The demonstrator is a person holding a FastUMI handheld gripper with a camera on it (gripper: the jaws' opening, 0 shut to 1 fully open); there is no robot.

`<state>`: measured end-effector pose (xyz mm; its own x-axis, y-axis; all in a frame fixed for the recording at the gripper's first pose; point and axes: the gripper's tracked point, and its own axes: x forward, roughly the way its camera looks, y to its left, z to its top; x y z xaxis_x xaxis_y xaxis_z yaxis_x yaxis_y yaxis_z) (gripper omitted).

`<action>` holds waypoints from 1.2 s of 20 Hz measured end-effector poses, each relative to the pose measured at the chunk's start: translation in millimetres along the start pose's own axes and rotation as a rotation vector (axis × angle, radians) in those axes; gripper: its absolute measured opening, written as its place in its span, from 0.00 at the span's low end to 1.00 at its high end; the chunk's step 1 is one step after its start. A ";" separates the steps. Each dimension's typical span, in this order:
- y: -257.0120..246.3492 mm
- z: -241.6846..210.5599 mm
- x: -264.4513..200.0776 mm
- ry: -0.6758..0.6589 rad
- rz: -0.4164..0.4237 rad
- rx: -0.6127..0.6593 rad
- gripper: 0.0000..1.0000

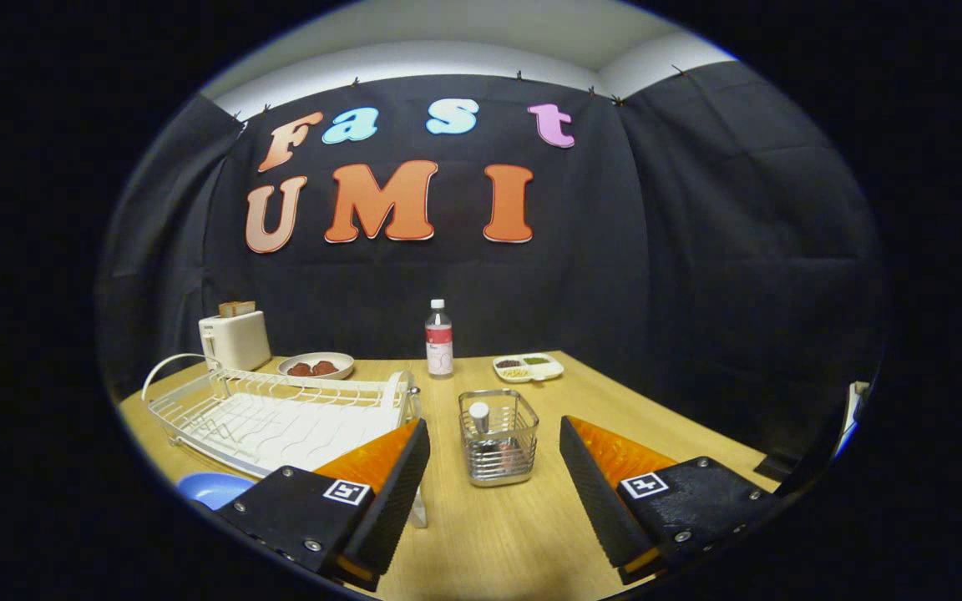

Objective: Take the plate from the dish rack, then take the spoon from the basket and place it into the plate.

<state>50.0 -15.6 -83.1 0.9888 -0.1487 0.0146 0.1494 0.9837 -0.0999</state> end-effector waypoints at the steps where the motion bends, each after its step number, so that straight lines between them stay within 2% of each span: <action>1: -0.6 -3.7 6.7 -0.009 -0.002 -0.023 0.93; 5: 0.7 -12.9 31.6 -0.005 0.014 -0.010 0.83; 9: 0.3 -15.3 53.8 -0.021 0.017 -0.001 0.70; 11: 6.9 -21.6 59.9 -0.003 0.044 0.010 0.61; 15: 13.2 -28.6 66.7 0.002 0.063 -0.011 0.41; 18: 14.2 -30.5 68.1 0.001 0.059 -0.041 0.13; 21: 10.0 -26.9 68.5 -0.020 0.040 -0.066 0.05; 24: 13.2 -21.4 66.1 -0.028 0.052 -0.060 0.04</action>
<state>117.3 -14.6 -104.7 0.9949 -0.0939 0.0355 0.0985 0.9821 -0.1608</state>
